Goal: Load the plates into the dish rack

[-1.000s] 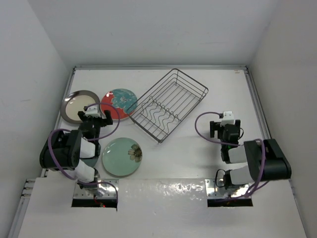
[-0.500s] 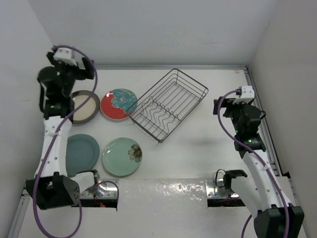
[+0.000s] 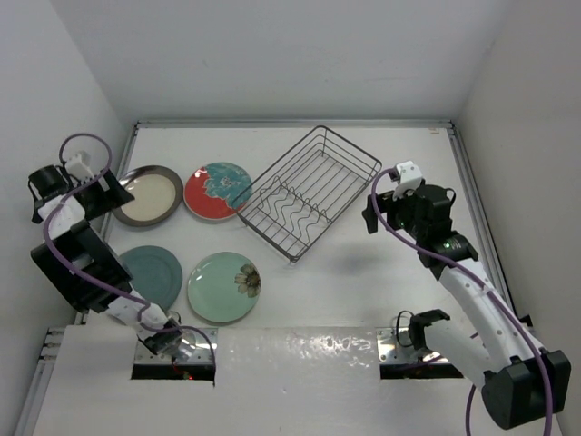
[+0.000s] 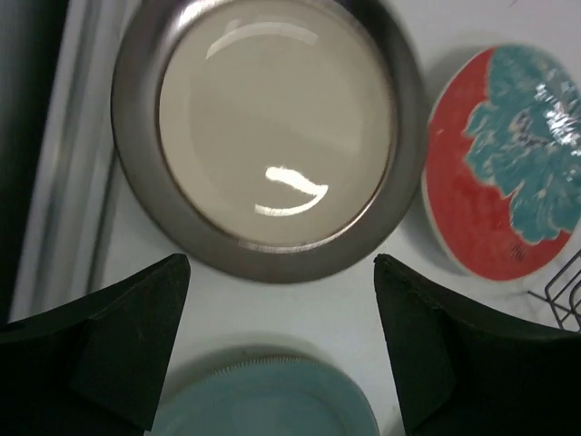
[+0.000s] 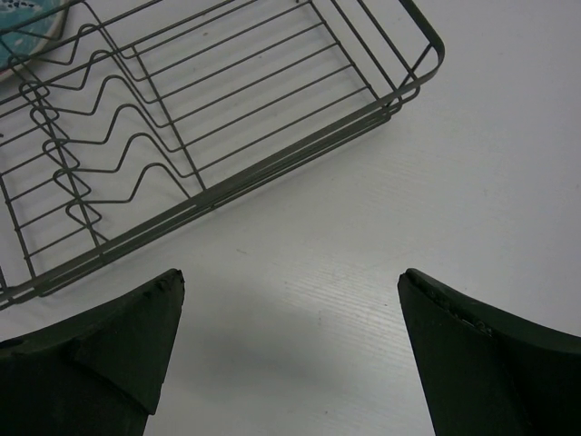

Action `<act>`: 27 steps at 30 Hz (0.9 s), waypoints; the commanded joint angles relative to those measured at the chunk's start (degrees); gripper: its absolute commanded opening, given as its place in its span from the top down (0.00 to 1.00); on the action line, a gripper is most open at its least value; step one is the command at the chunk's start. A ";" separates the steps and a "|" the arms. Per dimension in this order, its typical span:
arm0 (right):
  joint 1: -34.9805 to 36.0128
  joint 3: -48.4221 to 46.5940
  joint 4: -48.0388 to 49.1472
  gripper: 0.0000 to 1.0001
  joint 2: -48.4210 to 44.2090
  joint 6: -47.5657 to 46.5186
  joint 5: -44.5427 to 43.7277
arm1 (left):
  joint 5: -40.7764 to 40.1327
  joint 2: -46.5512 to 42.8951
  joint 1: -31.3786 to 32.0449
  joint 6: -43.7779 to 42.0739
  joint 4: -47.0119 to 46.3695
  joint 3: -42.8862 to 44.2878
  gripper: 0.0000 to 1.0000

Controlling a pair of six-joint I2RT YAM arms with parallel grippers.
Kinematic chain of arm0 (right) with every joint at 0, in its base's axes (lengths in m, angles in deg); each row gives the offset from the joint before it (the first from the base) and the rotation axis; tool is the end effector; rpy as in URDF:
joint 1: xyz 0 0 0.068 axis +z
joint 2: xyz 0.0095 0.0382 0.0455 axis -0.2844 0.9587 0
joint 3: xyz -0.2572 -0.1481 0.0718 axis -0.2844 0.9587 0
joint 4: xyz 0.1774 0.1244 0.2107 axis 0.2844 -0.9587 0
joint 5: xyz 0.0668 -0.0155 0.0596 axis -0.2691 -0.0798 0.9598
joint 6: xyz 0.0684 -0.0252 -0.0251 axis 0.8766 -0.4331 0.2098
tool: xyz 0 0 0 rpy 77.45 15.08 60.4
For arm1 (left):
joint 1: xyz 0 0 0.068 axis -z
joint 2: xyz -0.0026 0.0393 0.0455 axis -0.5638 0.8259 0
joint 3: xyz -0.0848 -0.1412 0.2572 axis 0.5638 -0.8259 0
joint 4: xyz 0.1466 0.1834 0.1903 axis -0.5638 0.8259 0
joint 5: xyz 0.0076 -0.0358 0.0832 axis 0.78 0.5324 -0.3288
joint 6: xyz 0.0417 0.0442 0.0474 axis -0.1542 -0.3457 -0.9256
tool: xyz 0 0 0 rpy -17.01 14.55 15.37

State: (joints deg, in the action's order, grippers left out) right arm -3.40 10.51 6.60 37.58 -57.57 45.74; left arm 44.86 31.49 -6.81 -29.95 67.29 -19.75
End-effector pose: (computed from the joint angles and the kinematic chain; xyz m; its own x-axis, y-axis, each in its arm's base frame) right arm 0.2474 0.0625 0.2750 -0.4426 0.0039 -0.8967 -0.2445 0.9616 0.1249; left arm 0.3267 0.2375 0.2598 -0.5992 -0.3073 -0.7393 -0.1563 0.9505 -0.2684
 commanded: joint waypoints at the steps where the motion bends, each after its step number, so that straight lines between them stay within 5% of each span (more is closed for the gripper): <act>1: 2.33 0.08 1.23 0.01 -1.54 -0.98 -0.23 | -0.89 -0.70 -4.05 -0.62 -2.07 0.48 0.22; 10: 4.71 -0.71 0.26 0.05 -0.40 -2.13 -1.02 | -3.53 10.11 -6.51 -1.23 -8.84 -2.33 0.23; 27: 7.70 -1.86 1.40 0.05 -0.40 -1.43 -3.48 | 7.98 27.08 -6.25 6.50 -16.75 6.01 0.25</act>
State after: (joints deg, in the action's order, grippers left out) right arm 3.90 10.62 6.38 37.03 -59.13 43.62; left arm 48.77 57.31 -12.69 -25.06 54.17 -16.37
